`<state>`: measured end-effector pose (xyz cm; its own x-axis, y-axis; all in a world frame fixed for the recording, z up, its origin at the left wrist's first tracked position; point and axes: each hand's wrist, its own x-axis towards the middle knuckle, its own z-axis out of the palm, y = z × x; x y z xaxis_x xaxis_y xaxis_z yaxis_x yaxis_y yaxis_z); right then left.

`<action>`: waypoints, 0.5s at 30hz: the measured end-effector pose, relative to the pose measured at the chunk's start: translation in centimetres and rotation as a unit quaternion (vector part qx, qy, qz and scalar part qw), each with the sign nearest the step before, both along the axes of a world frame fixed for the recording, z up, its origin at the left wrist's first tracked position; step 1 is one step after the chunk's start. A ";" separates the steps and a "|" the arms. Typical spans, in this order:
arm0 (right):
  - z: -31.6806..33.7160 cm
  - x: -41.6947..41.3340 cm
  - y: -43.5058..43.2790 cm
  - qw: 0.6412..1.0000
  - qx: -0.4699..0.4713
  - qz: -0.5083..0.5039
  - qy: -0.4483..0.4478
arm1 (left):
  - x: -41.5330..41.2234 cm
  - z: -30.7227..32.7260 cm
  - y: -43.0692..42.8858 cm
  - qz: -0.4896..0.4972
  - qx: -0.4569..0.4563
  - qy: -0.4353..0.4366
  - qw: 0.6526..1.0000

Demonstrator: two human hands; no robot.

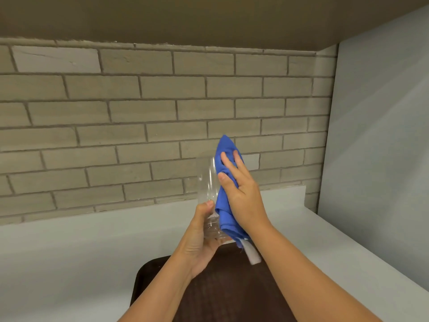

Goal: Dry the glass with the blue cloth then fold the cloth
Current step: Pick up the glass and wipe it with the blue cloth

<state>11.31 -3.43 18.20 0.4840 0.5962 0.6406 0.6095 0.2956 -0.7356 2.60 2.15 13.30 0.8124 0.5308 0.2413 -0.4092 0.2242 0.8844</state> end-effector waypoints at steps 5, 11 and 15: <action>-2.4 -0.8 -0.2 0.999 0.004 0.035 0.004 | -0.3 0.7 0.0 0.077 0.049 0.093 0.992; -4.0 -0.5 -1.2 0.995 0.018 0.101 -0.009 | -1.1 0.9 0.1 0.072 0.056 0.142 0.986; -3.7 -0.5 -1.3 0.992 0.075 0.094 0.028 | -1.7 0.4 0.0 -0.017 0.005 0.082 0.996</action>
